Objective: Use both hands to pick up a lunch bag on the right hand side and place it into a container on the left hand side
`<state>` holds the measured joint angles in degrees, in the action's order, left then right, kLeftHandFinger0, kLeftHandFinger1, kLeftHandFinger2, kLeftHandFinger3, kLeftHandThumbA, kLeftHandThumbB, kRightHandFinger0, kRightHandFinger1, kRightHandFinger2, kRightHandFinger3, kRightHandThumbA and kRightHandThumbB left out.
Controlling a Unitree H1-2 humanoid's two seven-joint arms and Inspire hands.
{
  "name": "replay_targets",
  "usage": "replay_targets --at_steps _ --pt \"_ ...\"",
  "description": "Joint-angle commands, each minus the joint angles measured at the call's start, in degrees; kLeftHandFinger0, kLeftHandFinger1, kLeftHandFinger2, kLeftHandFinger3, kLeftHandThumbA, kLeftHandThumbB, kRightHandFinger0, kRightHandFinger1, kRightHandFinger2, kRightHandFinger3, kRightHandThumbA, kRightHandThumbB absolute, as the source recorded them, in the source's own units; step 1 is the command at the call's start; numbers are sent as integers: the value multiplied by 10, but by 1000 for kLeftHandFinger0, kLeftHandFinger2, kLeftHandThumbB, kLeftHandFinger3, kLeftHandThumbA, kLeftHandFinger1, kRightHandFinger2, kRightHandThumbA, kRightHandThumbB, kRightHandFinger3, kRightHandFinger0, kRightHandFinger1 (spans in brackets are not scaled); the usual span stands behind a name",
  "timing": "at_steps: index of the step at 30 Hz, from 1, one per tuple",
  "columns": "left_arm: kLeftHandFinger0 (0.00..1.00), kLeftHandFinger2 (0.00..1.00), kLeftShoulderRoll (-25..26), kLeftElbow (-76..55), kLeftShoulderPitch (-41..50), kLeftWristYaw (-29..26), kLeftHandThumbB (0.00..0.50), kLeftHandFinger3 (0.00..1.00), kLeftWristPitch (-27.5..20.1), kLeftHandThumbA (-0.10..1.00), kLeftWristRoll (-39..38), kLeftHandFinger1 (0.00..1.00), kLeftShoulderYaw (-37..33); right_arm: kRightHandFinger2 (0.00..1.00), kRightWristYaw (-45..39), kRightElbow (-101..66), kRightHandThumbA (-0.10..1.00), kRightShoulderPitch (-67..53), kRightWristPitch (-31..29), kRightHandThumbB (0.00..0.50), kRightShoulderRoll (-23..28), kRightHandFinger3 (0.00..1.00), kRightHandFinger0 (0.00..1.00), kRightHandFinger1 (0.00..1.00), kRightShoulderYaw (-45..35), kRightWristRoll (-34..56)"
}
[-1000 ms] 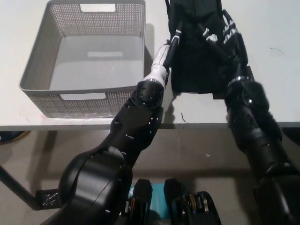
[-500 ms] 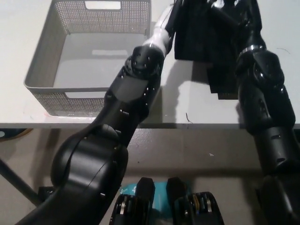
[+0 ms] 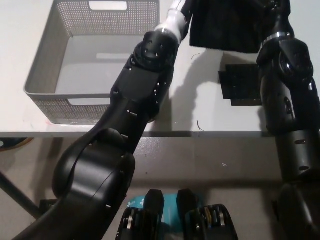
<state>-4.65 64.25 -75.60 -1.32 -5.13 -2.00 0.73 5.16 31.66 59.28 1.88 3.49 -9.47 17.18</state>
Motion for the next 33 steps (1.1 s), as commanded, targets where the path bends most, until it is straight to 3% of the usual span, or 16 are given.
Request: replay_targets --at_steps 1,4,12,19,25,30,33 --pt "1000 1000 -18 -68 -66 15 286 1000 -14 1000 4 1000 -11 1000 -7 -42 1000 64 39 149 -28 1000 1000 1000 20 -4" --pt "1000 1000 -10 -114 -57 11 288 1000 17 1000 8 1000 -14 1000 6 -55 1000 72 55 182 -33 1000 1000 1000 28 -18" --pt "1000 1000 11 -215 -32 6 250 1000 64 1000 12 1000 -14 1000 -4 -52 1000 99 57 172 -41 1000 1000 1000 45 -26" --pt "1000 1000 20 -287 0 1 241 1000 99 1000 14 1000 -13 1000 -17 -47 1000 103 39 148 -50 1000 1000 1000 61 -35" --pt "1000 1000 12 -368 29 -15 255 1000 159 1000 8 1000 -4 1000 -11 -75 1000 93 49 158 -61 1000 1000 1000 71 -37" --pt "1000 1000 15 -423 55 -26 223 1000 170 1000 16 1000 -6 1000 -14 -90 1000 87 49 153 -71 1000 1000 1000 82 -43" --pt "1000 1000 20 -466 73 -29 233 1000 193 1000 13 1000 -3 1000 -17 -84 1000 92 47 160 -78 1000 1000 1000 91 -50"
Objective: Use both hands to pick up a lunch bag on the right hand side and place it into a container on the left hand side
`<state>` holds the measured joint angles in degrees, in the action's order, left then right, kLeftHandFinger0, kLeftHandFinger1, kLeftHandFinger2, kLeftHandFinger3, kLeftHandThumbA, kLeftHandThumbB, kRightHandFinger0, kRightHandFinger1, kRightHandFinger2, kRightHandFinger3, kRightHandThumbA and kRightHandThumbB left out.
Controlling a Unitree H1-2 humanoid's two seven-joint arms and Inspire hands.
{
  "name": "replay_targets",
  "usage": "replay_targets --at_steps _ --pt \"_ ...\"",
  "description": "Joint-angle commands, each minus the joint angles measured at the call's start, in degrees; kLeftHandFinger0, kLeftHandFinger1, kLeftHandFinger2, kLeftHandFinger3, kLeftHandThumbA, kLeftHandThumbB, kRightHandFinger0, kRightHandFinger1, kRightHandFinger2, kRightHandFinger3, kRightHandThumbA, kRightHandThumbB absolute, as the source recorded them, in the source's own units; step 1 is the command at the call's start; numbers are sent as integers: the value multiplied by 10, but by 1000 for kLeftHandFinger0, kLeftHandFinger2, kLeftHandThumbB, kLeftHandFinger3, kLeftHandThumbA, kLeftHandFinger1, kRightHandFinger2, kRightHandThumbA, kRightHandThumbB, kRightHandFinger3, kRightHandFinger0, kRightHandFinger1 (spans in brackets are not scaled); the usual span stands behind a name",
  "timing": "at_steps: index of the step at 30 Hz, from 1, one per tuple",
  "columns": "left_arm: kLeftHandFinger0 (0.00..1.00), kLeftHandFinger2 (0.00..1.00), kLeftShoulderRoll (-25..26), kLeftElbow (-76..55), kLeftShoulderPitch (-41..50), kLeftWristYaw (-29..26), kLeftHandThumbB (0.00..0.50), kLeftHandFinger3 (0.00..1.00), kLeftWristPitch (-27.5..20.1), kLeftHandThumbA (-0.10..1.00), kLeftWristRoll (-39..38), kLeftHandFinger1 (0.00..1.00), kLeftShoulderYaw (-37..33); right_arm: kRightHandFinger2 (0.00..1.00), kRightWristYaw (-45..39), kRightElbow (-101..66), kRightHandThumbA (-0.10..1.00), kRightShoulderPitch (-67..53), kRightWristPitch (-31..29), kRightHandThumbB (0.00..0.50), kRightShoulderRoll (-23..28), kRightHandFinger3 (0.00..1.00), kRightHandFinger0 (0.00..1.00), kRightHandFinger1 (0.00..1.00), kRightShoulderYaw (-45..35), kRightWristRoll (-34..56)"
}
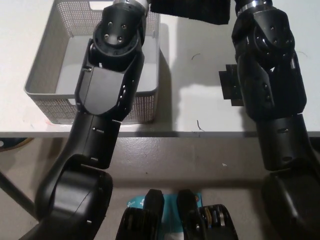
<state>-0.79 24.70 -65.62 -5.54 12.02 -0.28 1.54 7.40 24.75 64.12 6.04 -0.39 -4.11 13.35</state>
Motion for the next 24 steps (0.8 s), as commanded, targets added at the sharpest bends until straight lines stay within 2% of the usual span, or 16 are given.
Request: replay_targets --at_steps 1,3,5,10,14,18,23,24 --pt "1000 1000 -17 -75 -25 12 237 1000 23 1000 -1 1000 -14 1000 -38 -17 1000 43 10 161 -40 1000 1000 1000 39 -11" --pt "1000 1000 -18 -82 -22 15 270 1000 27 1000 -3 1000 -16 1000 -30 -34 1000 37 27 172 -43 1000 1000 1000 37 -10" --pt "1000 1000 -15 -98 -15 11 275 1000 34 1000 -5 1000 -11 1000 -27 -41 1000 38 30 171 -51 1000 1000 1000 41 -15" --pt "1000 1000 -7 -121 -2 -6 247 1000 27 1000 8 1000 -9 1000 -40 -42 1000 42 33 176 -55 1000 1000 1000 56 -22" --pt "1000 1000 7 -157 16 -5 254 1000 48 1000 -3 1000 7 1000 -56 -6 1000 54 13 185 -67 1000 1000 1000 74 -31" --pt "1000 1000 18 -183 34 -8 262 1000 73 1000 -4 1000 23 1000 -62 30 1000 65 -20 154 -84 1000 1000 1000 79 -29" --pt "1000 1000 55 -217 73 -9 239 1000 64 1000 -6 1000 53 1000 -84 134 1000 108 -62 145 -120 1000 1000 1000 87 -29" --pt "1000 1000 58 -217 77 -10 249 1000 61 1000 -8 1000 58 1000 -89 150 1000 114 -71 144 -124 1000 1000 1000 88 -30"
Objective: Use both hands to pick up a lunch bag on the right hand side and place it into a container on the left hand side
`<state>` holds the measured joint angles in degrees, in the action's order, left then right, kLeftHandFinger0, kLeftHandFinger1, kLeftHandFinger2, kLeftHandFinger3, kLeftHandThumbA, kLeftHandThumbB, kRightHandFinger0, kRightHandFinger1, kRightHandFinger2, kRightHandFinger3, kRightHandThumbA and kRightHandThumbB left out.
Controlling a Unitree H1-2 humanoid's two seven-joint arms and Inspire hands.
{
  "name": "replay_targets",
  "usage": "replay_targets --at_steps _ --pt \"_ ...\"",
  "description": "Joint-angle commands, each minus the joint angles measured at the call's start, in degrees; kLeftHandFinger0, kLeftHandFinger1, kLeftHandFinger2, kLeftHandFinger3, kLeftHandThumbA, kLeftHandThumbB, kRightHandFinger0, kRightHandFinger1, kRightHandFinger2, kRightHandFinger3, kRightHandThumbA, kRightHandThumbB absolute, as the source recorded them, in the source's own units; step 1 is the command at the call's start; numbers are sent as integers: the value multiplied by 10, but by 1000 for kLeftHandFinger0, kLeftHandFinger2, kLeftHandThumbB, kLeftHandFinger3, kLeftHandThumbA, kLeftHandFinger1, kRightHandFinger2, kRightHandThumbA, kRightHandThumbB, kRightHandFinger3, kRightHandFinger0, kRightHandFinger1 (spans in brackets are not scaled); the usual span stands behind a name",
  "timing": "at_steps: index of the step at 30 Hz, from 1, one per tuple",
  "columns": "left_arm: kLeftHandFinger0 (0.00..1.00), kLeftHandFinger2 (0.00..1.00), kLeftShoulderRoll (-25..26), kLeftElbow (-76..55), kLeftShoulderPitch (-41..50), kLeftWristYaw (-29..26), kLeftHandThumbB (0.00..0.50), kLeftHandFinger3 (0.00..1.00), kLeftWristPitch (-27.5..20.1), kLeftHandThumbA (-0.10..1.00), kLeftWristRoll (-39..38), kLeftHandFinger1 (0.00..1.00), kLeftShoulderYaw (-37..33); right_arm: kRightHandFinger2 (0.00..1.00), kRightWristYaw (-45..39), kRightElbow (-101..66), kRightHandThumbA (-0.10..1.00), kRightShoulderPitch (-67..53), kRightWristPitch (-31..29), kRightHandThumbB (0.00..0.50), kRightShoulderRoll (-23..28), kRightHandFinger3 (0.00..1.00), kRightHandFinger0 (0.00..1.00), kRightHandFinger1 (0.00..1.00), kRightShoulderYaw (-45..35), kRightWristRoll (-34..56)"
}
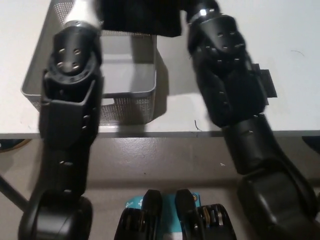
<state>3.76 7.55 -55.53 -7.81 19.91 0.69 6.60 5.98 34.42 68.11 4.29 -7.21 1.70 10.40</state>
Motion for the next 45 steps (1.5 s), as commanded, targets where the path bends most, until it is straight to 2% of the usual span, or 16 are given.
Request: replay_targets --at_steps 1,5,8,12,18,20,23,24,32,34,36,39,40,41,44,45 --pt "1000 1000 20 -46 -18 9 267 1000 -18 1000 -19 1000 17 1000 -87 90 1000 90 -72 150 -62 1000 1000 1000 31 -1" --pt "1000 1000 45 -53 4 3 255 1000 -23 1000 -24 1000 49 1000 -126 210 1000 142 -116 176 -90 1000 1000 1000 17 13" --pt "1000 1000 69 -56 22 14 280 1000 -37 1000 -28 1000 63 1000 -138 275 1000 169 -147 185 -111 1000 1000 1000 9 13" --pt "1000 1000 84 -59 50 10 253 1000 -54 1000 -30 1000 84 1000 -146 343 1000 192 -182 204 -133 1000 1000 1000 4 6" --pt "1000 1000 88 -37 57 30 253 1000 -53 1000 -54 1000 88 1000 -148 390 1000 200 -195 253 -137 1000 1000 1000 -12 11" --pt "1000 1000 99 1 49 60 311 1000 -38 1000 -66 1000 78 1000 -142 399 1000 192 -198 217 -133 1000 1000 1000 -26 17" --pt "1000 1000 118 72 36 106 317 1000 -36 1000 -66 1000 50 1000 -125 419 1000 176 -192 189 -123 1000 1000 1000 -44 20" --pt "1000 1000 120 96 32 118 297 1000 -46 1000 -70 1000 46 1000 -124 423 1000 171 -192 186 -121 1000 1000 1000 -53 23" --pt "1000 1000 115 213 -21 163 273 1000 -116 1000 -74 1000 7 1000 -96 429 1000 157 -203 203 -104 1000 1000 1000 -81 18" --pt "1000 1000 116 239 -35 173 283 1000 -126 1000 -69 1000 -3 1000 -87 425 1000 152 -226 144 -98 1000 1000 1000 -78 9" --pt "1000 1000 119 251 -42 181 298 1000 -129 1000 -62 1000 -12 1000 -61 423 1000 150 -237 137 -96 1000 1000 1000 -75 0" --pt "1000 1000 124 258 -44 195 344 1000 -92 1000 -67 1000 -21 1000 45 424 1000 157 -186 103 -92 1000 1000 1000 -46 -43" --pt "1000 1000 129 268 -44 205 337 1000 -90 1000 -63 1000 -30 1000 63 420 1000 156 -168 44 -83 1000 1000 1000 -33 -59" --pt "1000 1000 137 278 -43 208 319 1000 -88 1000 -54 1000 -37 1000 82 415 1000 154 -154 24 -73 1000 1000 1000 -16 -78" --pt "1000 1000 150 279 -34 191 302 1000 -88 1000 -42 1000 -39 1000 125 388 1000 140 -138 42 -46 1000 1000 1000 21 -119" --pt "1000 1000 164 269 -25 191 317 1000 -85 1000 -32 1000 -46 1000 141 373 1000 133 -133 51 -28 1000 1000 1000 47 -150"
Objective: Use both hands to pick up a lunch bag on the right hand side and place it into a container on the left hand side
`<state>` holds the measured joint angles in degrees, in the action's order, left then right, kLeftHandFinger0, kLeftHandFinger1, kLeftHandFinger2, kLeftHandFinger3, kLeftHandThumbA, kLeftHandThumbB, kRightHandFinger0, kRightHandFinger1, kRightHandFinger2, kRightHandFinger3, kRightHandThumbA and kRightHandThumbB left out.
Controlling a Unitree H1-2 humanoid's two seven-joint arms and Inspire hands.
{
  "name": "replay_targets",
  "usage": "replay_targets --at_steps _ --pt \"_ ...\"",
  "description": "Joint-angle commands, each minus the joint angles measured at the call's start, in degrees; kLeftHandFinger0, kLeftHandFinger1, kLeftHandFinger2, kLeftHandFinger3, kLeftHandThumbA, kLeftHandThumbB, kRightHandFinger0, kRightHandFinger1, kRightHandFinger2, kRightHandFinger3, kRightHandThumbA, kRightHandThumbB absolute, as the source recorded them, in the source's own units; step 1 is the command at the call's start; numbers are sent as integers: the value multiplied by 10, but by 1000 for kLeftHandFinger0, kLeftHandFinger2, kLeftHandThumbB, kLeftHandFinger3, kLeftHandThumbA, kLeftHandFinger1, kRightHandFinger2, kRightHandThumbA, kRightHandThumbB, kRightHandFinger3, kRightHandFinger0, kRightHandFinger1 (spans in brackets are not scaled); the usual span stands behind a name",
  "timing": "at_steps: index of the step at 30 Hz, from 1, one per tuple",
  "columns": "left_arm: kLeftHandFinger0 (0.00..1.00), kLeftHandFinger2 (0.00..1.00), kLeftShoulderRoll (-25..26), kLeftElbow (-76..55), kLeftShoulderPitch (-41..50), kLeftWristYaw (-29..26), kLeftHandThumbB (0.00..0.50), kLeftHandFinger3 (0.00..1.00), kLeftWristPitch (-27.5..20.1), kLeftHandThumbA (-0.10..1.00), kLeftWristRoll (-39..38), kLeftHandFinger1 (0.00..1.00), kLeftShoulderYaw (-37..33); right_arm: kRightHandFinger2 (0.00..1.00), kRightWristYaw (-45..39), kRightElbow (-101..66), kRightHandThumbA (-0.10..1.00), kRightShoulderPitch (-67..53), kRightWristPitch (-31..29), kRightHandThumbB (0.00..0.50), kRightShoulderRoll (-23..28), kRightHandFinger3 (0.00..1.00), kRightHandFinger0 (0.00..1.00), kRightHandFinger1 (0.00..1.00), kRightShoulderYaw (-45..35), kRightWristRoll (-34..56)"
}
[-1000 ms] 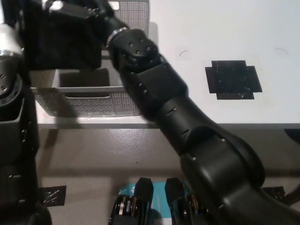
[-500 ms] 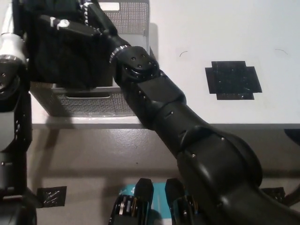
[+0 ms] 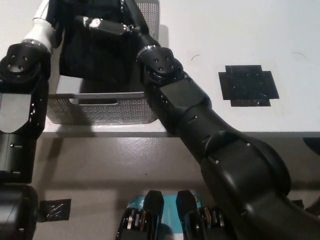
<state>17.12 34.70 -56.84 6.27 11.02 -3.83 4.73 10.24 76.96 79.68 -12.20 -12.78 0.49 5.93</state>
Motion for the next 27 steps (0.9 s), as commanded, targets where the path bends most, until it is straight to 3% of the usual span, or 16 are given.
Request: replay_targets --at_steps 1,2,3,5,8,9,12,13,14,17,19,20,24,27 --pt "1000 1000 41 -8 -6 52 328 1000 5 1000 21 1000 -34 1000 105 -65 1000 11 36 66 38 1000 1000 1000 75 -123" --pt "1000 1000 69 -11 2 63 369 1000 -2 1000 44 1000 -54 1000 105 -99 1000 -4 43 96 64 1000 1000 1000 98 -151" --pt "1000 1000 85 -16 5 70 372 1000 -4 1000 56 1000 -66 1000 103 -118 1000 -10 51 100 77 1000 1000 1000 111 -164" --pt "1000 1000 115 -28 20 89 338 1000 -30 1000 59 1000 -76 1000 79 -170 1000 -31 66 115 107 1000 1000 1000 122 -172" --pt "1000 1000 153 -43 42 105 333 1000 -40 1000 53 1000 -79 1000 36 -266 1000 -68 96 131 150 1000 1000 1000 121 -170" --pt "1000 1000 175 -44 52 112 374 1000 -51 1000 55 1000 -79 1000 4 -314 1000 -88 112 154 177 1000 1000 1000 119 -166" --pt "1000 1000 215 -50 73 123 432 1000 -69 1000 62 1000 -83 1000 -46 -391 1000 -120 142 181 223 1000 1000 1000 119 -157" --pt "1000 1000 228 -59 85 131 425 1000 -60 1000 57 1000 -79 1000 -64 -416 1000 -133 144 190 238 1000 1000 1000 113 -144" --pt "1000 1000 247 -65 99 139 387 1000 -63 1000 59 1000 -80 1000 -83 -453 1000 -150 155 201 258 1000 1000 1000 109 -134" --pt "1000 1000 280 -78 125 143 386 1000 -69 1000 73 1000 -83 1000 -113 -519 1000 -180 180 192 297 1000 1000 1000 107 -126" --pt "1000 1000 301 -98 146 157 315 1000 -67 1000 57 1000 -70 1000 -135 -557 1000 -200 184 181 326 1000 1000 1000 104 -115" --pt "1000 1000 314 -119 164 167 237 1000 -61 1000 45 1000 -61 1000 -145 -582 1000 -217 183 209 343 1000 1000 1000 99 -107" --pt "1000 1000 337 -182 212 166 256 1000 -63 1000 27 1000 -33 1000 -168 -642 1000 -257 188 184 375 1000 1000 1000 86 -77" --pt "1000 1000 331 -248 250 129 174 1000 -88 1000 21 1000 5 1000 -167 -691 1000 -290 207 194 389 1000 1000 1000 68 -56"
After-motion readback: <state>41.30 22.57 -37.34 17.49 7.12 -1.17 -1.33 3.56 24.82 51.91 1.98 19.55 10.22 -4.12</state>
